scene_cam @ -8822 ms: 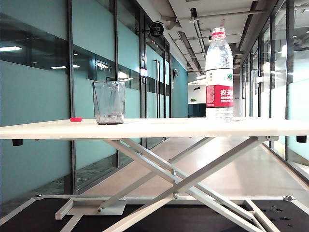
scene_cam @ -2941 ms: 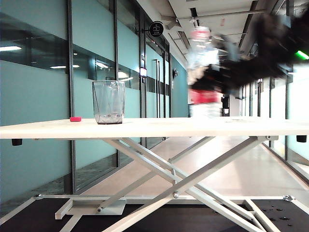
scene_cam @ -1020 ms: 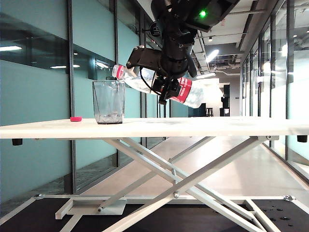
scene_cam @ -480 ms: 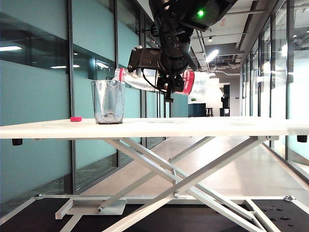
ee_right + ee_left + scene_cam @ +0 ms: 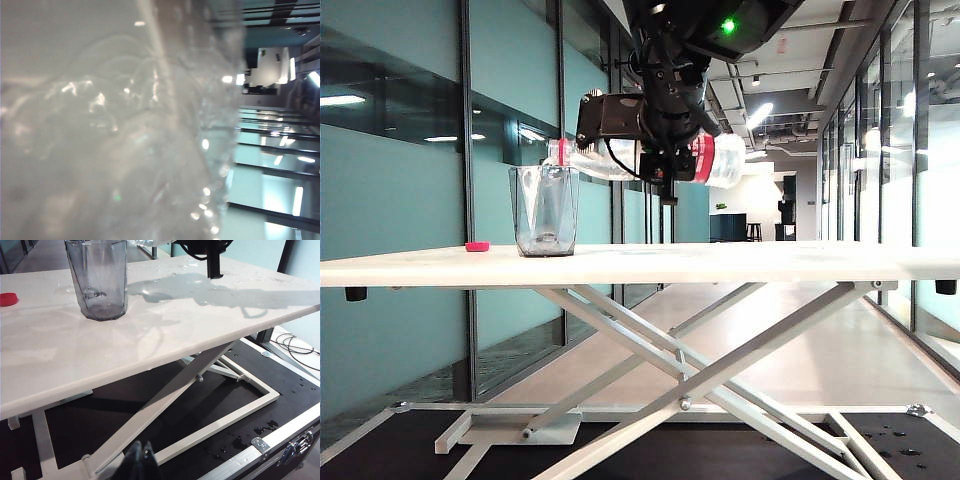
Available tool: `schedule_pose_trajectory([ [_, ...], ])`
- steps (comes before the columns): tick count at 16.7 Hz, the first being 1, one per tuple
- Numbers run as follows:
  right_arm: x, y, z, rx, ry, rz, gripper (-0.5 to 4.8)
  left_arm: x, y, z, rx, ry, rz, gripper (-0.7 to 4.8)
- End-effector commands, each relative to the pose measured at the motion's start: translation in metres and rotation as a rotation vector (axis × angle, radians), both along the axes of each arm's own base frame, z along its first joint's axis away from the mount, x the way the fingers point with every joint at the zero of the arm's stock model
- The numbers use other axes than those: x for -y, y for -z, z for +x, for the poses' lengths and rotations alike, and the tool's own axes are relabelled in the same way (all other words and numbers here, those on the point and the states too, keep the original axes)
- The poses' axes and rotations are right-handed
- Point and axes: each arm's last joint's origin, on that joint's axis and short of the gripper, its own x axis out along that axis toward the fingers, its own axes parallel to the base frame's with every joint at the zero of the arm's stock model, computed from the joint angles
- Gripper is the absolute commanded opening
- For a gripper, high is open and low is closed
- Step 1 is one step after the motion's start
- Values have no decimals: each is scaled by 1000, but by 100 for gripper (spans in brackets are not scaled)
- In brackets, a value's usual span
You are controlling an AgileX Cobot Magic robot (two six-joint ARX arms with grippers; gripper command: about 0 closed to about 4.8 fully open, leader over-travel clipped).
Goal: Pick up the mineral water bottle on the table and pour water into the mug until it's half full.
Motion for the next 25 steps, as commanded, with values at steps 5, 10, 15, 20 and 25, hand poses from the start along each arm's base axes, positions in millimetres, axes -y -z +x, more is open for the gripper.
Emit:
schedule_pose_trajectory([
  [5,0,-19,-1,93,39,-20,170,0,0,0,-2,3,3,-5],
  [10,0,-20,-1,102,60,-43,170,0,0,0,-1,4,3,-5],
  [15,0,-25,0,143,61,-57,170,0,0,0,-1,3,3,-5],
  [20,0,-28,0,149,71,-55,170,0,0,0,-1,4,3,-5],
  [25,-1,-28,0,149,69,-55,170,0,0,0,-1,4,3,-5],
])
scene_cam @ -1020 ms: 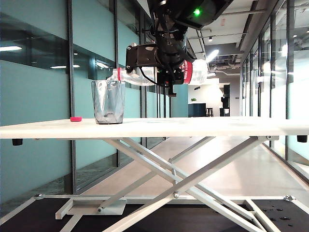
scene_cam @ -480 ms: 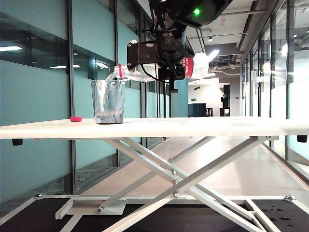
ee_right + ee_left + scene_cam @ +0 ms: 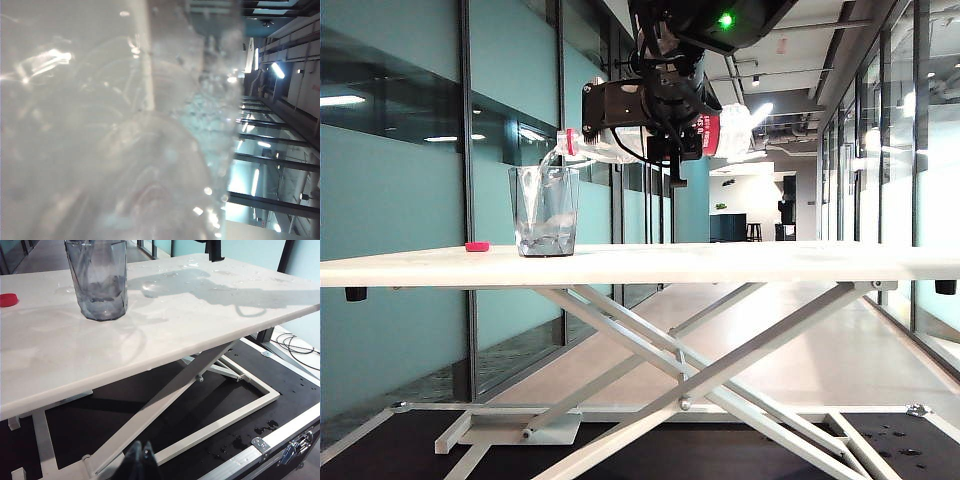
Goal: Pick up the mineral water bottle on the table and pour water into the mug until it's half full.
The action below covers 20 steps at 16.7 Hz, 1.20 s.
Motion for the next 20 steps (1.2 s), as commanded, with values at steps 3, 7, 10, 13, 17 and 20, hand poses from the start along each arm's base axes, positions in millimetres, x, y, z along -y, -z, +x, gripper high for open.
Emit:
schedule_pose_trajectory([
  [3,0,-14,-2,55,12,37,170,0,0,0,-3,3,3,-5],
  [7,0,-13,-2,49,12,33,170,0,0,0,-3,3,3,-5],
  [10,0,-13,-2,44,18,28,170,0,0,0,-3,3,3,-5],
  [13,1,-13,-2,46,30,26,170,0,0,0,-3,3,3,-5],
  [17,0,-12,-2,49,34,60,170,0,0,0,-2,3,3,-5],
  [20,0,-10,-2,37,27,162,170,0,0,0,-3,3,3,-5],
])
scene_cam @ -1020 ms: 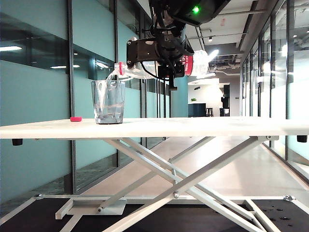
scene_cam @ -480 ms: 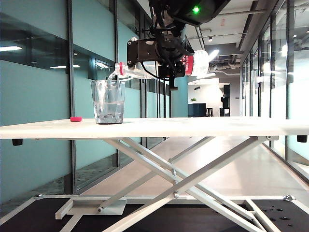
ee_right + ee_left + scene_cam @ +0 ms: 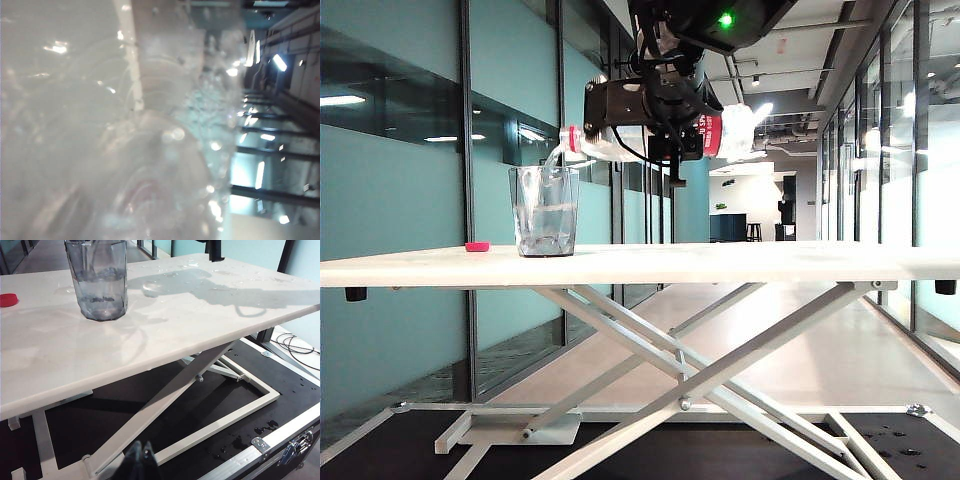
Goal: Pick up the mineral water bottle on the table and pour water into the mug until it's half full.
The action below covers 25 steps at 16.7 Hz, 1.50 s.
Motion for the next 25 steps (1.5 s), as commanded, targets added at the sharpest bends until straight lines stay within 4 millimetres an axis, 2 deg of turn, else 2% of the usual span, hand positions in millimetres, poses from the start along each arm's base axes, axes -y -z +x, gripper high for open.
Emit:
schedule_pose_trajectory([
  [1,0,-8,-3,19,-3,170,170,0,0,0,-2,3,3,-5],
  [5,0,-1,-4,-49,-11,382,171,0,0,0,-3,3,4,-5],
  [6,5,-3,-4,-87,-20,548,171,0,0,0,-2,4,5,-5],
  [8,11,-7,-2,-106,-26,719,171,0,0,0,-1,4,6,-5],
  [10,21,-10,4,-155,-58,927,171,0,0,0,0,4,7,-5],
  [11,32,-8,11,-235,-106,1077,171,0,0,0,0,4,7,-5],
  [13,43,-6,18,-310,-162,1214,171,0,0,0,0,4,7,-5],
  [16,68,7,29,-344,-363,1443,170,0,0,0,10,6,23,-5],
  [18,79,18,30,-326,-459,1503,170,0,0,0,13,7,28,-5],
  [21,90,38,31,-296,-466,1529,170,0,0,0,14,7,29,-5],
  [25,90,57,35,-327,-448,1526,170,0,0,0,24,10,44,-5],
])
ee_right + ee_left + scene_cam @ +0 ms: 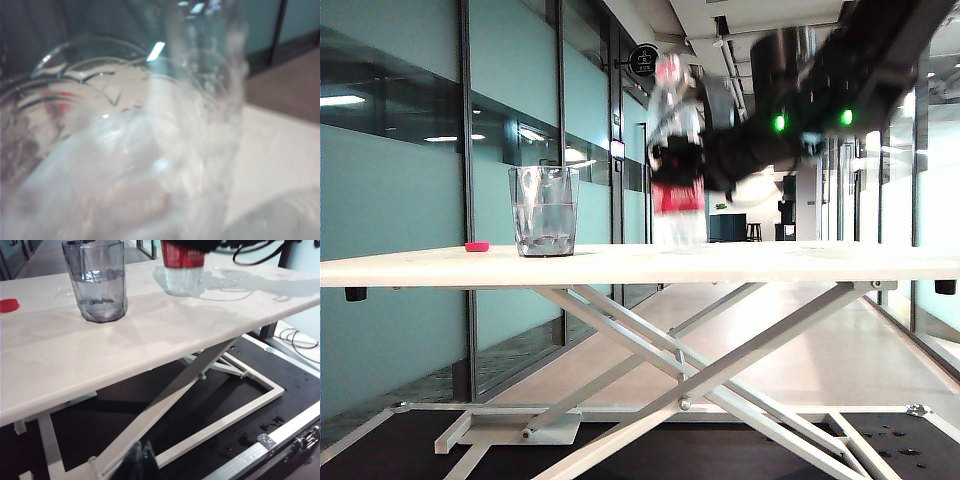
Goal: Pick up the mineral water bottle on the table and pour water into the mug until it's half full.
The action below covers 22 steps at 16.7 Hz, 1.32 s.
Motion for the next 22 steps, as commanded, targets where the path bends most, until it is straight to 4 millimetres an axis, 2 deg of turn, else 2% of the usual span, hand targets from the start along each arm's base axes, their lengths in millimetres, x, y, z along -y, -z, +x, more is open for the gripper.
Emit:
schedule_pose_trajectory([
  [1,-2,2,3,47,-26,24,171,0,0,0,1,5,7,-5],
  [4,-2,10,5,34,-25,19,271,0,0,0,1,5,7,-5],
  [5,-2,11,5,29,-25,17,285,0,0,0,1,5,7,-5],
  [7,-2,11,5,32,-41,20,479,0,0,0,1,5,7,-5],
  [13,1,2,0,-1,-99,13,479,0,0,0,1,7,7,-5],
  [18,27,-21,-18,-40,-104,-22,479,0,0,0,1,7,7,-5],
  [20,35,-28,-41,-63,-102,-28,479,0,0,0,1,8,7,-5],
  [22,47,-39,-80,-37,-101,-25,479,0,0,0,1,6,7,-5],
])
